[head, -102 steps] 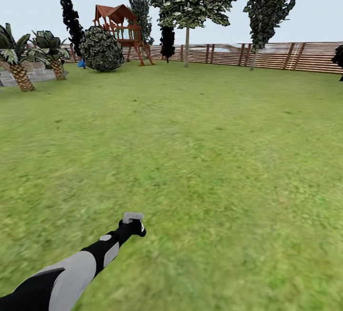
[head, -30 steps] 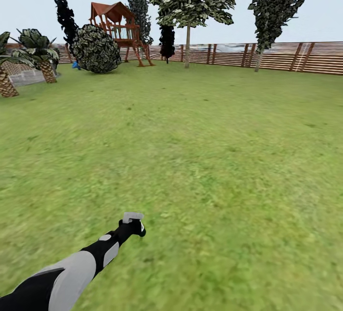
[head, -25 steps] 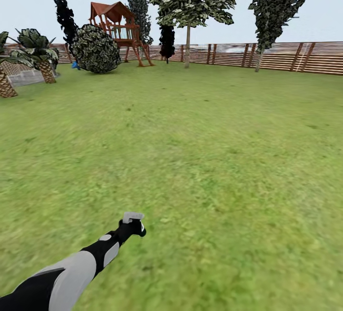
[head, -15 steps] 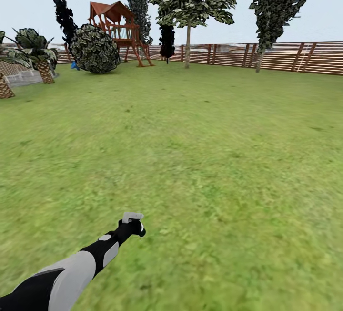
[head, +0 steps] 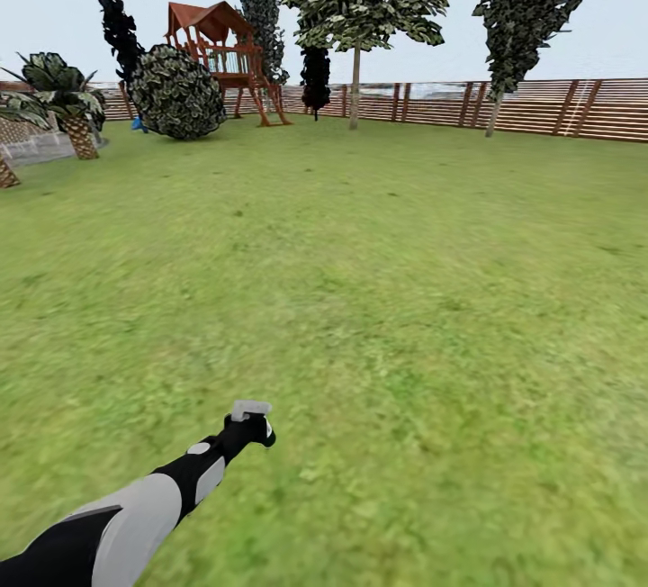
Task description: In the garden, pick up the pesticide atomizer on the floor and spray pesticide onto both trees until each tree trunk is fully covered.
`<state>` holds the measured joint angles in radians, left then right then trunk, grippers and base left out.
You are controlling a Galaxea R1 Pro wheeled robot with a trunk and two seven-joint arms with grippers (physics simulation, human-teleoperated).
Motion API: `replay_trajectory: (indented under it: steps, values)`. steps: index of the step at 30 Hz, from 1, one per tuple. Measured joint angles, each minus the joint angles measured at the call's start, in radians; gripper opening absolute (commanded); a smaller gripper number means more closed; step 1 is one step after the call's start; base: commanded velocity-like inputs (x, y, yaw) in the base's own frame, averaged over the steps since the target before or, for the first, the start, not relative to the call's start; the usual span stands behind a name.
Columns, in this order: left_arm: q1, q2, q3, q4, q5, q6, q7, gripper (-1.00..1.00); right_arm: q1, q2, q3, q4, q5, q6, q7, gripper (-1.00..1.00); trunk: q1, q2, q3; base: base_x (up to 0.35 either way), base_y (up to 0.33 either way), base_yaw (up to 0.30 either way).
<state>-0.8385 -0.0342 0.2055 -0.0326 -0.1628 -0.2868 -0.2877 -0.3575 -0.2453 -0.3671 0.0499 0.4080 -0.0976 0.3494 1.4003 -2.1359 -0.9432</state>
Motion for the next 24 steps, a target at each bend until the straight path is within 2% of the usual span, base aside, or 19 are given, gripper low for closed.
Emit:
replay_trajectory:
  steps: [24]
  values:
    - [0.000,-0.001,0.000,0.000,-0.002,0.001,0.000,-1.00,0.000,-0.001,0.000,0.000,0.000,0.001,0.000,1.00,0.000,0.000,0.000,0.350,0.000,0.000]
